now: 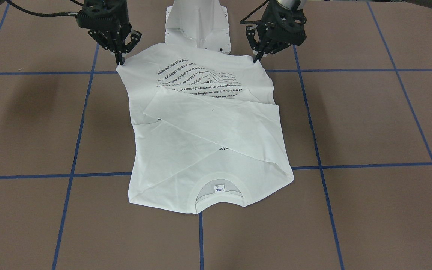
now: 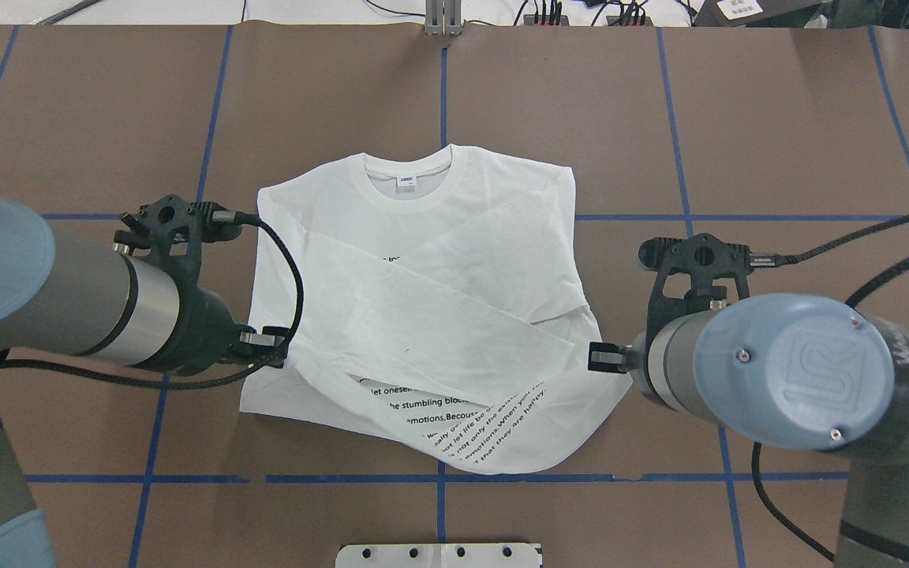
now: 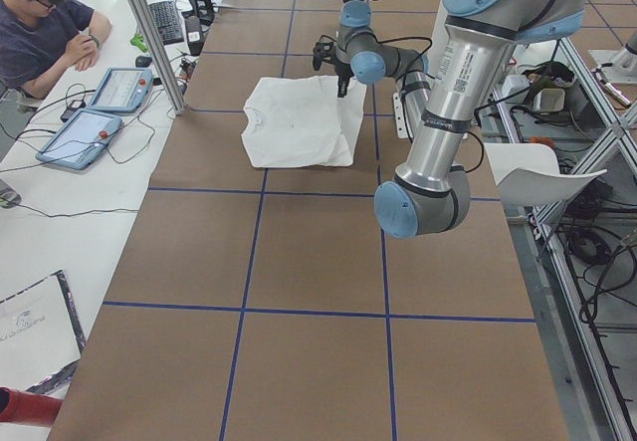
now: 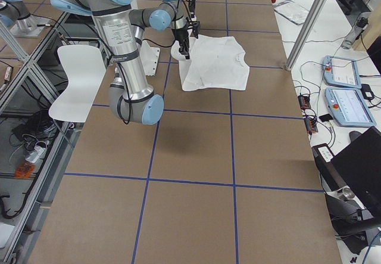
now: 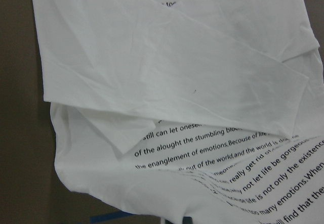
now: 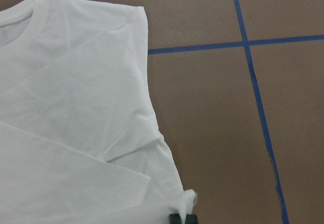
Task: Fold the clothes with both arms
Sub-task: 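Swing the held hem up and over toward the collar with both grippers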
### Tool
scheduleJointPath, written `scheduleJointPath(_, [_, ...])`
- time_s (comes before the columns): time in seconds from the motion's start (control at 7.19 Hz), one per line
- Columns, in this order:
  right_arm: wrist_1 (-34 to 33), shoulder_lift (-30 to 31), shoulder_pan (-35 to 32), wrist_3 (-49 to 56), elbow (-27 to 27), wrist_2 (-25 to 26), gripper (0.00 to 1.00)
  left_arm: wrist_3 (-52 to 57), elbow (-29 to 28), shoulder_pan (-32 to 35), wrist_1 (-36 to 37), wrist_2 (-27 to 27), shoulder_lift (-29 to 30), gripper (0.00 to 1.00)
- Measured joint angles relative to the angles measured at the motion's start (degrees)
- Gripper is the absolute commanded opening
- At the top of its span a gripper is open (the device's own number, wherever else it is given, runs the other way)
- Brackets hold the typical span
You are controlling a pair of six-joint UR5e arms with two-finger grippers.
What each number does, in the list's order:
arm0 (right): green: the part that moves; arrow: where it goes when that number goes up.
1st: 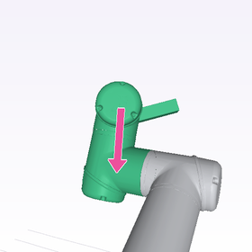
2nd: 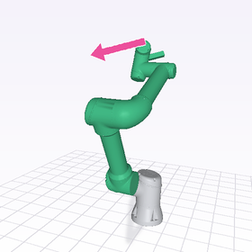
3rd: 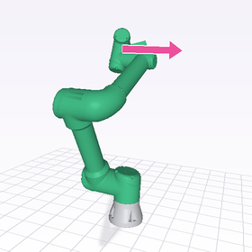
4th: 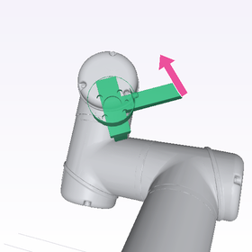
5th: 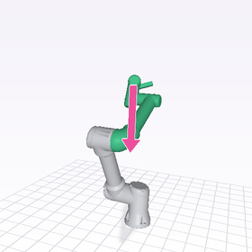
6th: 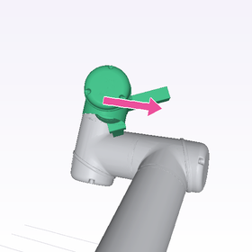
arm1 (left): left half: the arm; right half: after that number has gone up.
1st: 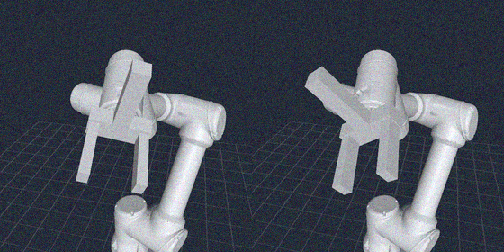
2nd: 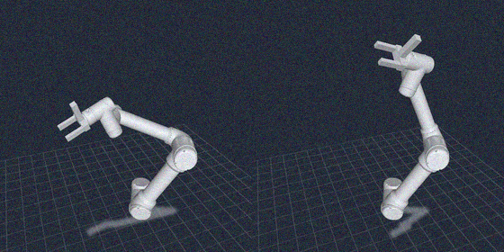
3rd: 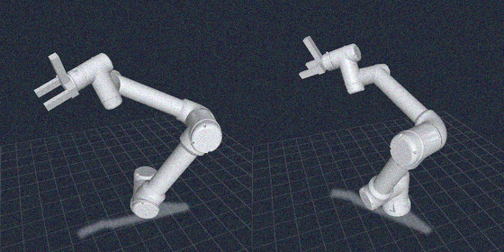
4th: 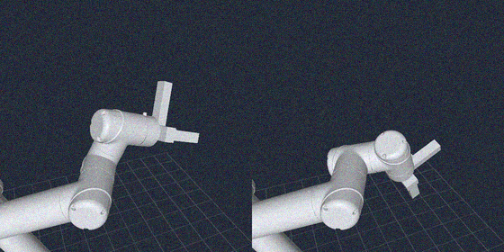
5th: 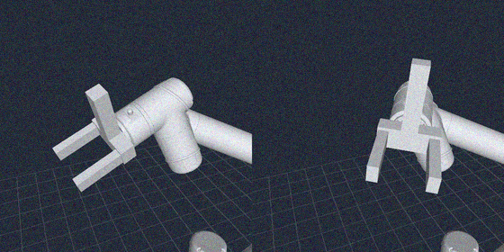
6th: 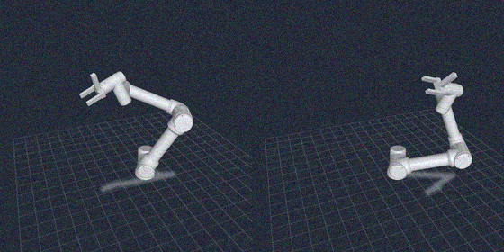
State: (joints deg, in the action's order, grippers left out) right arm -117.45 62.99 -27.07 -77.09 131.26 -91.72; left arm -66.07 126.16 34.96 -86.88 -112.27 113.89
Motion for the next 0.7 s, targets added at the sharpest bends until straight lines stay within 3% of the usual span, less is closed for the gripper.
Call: scheduleJointPath(0.7, [15.5, -5.6, -9.8, 5.2, -17.9, -1.4, 0.0, 5.6, -11.9, 6.0, -2.8, 4.3, 5.6, 0.0])
